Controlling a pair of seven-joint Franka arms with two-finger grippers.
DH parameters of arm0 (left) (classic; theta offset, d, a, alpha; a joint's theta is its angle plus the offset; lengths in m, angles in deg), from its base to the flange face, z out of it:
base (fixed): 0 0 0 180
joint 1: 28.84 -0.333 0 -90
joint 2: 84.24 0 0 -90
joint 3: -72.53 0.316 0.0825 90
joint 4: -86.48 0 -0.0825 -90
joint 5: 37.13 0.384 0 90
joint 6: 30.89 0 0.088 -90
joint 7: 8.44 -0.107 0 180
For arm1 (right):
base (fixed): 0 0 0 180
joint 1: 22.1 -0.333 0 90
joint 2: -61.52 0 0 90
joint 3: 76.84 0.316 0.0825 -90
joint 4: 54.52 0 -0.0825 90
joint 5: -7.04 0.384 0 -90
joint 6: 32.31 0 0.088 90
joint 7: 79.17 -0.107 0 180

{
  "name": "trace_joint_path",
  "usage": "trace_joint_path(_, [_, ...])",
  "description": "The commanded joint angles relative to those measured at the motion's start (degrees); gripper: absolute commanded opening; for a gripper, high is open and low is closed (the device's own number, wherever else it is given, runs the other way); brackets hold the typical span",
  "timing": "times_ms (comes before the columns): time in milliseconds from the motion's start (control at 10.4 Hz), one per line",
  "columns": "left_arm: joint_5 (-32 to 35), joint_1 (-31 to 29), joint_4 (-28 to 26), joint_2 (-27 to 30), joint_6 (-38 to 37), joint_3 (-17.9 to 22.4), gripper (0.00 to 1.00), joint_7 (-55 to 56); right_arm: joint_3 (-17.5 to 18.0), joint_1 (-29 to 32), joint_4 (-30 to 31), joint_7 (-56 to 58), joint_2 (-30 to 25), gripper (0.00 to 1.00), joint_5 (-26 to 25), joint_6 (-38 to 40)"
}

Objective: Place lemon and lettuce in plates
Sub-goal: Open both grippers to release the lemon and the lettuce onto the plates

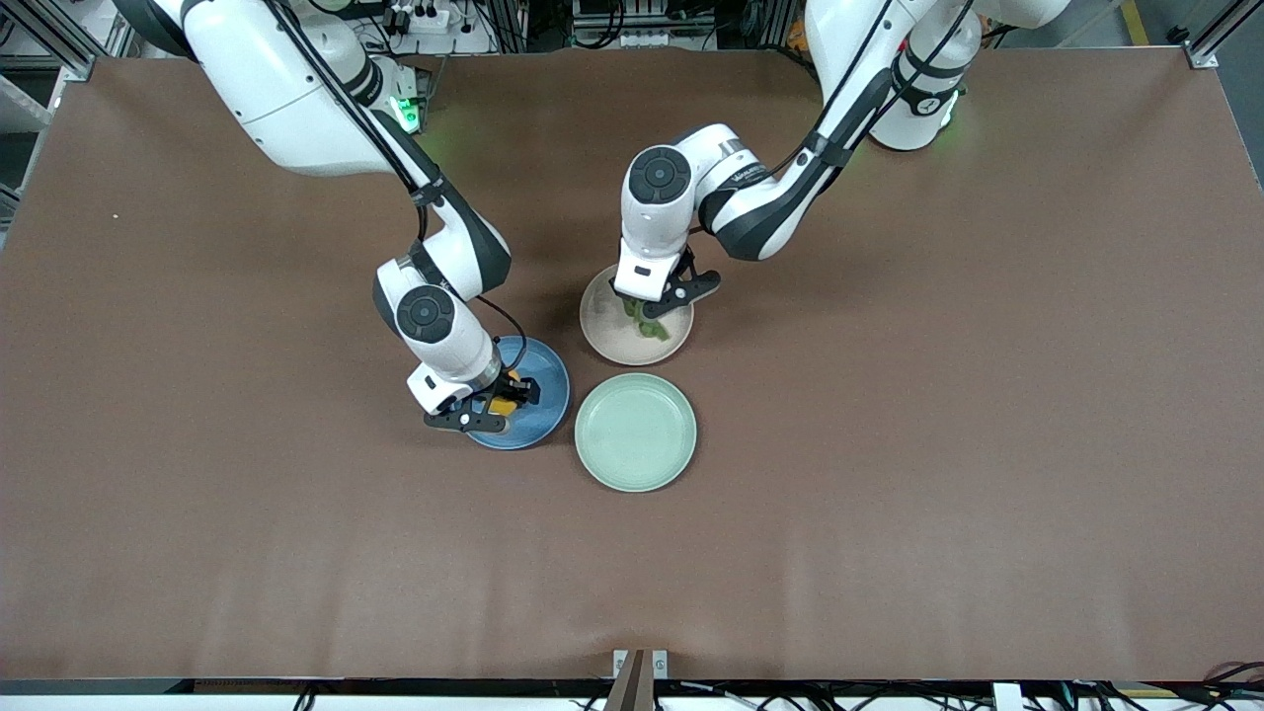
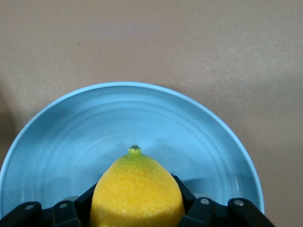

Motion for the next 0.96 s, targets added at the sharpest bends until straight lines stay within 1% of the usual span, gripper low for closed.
trace_joint_path(0, [1.7, -0.1, 0.1, 0.8, -0.6, 0.9, 1.00, 1.8, 0.3, -0.1, -1.5, -2.4, 1.1, 0.97, -2.2, 0.6])
trace_joint_path(96, [1.8, -1.4, 0.5, 1.2, -0.6, 0.9, 1.00, 1.1, 0.3, -0.1, -1.5, -2.4, 1.1, 1.00, -2.2, 0.8])
trace_joint_path(288, [5.1, -4.0, 0.9, 1.3, -0.6, 0.9, 1.00, -2.8, 0.5, -0.1, -1.8, -5.7, 0.9, 1.00, -2.2, 1.1])
trace_joint_path(384, [5.6, -5.9, 1.1, 1.3, -0.6, 0.9, 1.00, -4.6, 1.2, 0.1, -2.2, -6.0, 0.6, 1.00, -2.2, 2.6])
trace_joint_path(479, [5.6, -7.9, 1.3, 1.3, -0.6, 0.9, 1.00, -7.3, 1.3, 0.3, -4.1, -5.7, 0.3, 1.00, -2.2, 7.1])
trace_joint_path(671, [5.6, -12.2, 1.7, 1.3, -0.6, 0.9, 1.00, -13.0, 1.7, 0.4, -12.3, -4.8, 0.4, 1.00, -1.9, 21.5])
trace_joint_path(863, [5.6, -16.9, 2.1, 1.2, -0.6, 0.9, 1.00, -19.3, 2.0, 0.7, -18.5, -1.6, 0.2, 1.00, -1.5, 32.2])
